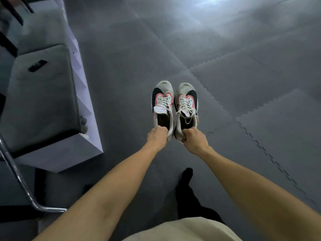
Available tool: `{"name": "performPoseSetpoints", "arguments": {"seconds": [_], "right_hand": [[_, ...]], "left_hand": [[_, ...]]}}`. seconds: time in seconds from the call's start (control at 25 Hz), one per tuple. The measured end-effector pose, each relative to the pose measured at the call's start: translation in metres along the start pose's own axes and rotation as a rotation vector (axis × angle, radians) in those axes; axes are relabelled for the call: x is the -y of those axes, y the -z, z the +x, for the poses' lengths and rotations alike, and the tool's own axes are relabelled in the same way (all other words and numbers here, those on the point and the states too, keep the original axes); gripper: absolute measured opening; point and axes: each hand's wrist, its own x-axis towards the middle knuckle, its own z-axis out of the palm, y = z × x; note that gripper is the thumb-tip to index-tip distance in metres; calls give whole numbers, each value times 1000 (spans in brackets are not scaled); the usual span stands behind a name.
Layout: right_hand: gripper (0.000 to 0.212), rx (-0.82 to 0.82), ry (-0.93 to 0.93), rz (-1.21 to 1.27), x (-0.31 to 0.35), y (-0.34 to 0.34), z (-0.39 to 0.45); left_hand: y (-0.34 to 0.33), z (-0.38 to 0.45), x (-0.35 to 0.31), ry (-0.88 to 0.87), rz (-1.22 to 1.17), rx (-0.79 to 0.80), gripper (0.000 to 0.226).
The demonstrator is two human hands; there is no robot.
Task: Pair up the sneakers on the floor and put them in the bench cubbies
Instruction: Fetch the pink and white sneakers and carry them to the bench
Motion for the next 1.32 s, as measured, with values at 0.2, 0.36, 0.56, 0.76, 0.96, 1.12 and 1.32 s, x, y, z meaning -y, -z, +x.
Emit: {"name": "performPoseSetpoints", "arguments": {"seconds": [0.2, 0.36, 0.56, 0.76, 0.96, 1.12, 1.32], "right_hand": [[10, 43, 61, -39, -23, 51, 149], [10, 56, 98, -59, -32, 95, 266], [7, 53, 97, -73, -35, 119, 415], [6, 50, 79, -91, -15, 145, 578], [8, 48, 71, -66, 9, 180, 722], [8, 59, 86, -83, 21, 199, 836], [5, 87, 148, -69, 34, 228, 1018]], "left_hand": [[58, 135, -10, 74, -50, -8, 17], [109, 237, -5, 93, -94, -35, 18], [157, 375, 17, 111, -114, -58, 15], [215, 526, 65, 95, -112, -62, 14], [282, 658, 105, 77, -91, -47, 15], [320, 761, 138, 103, -84, -49, 15], [378, 914, 176, 167, -125, -68, 15]]}}
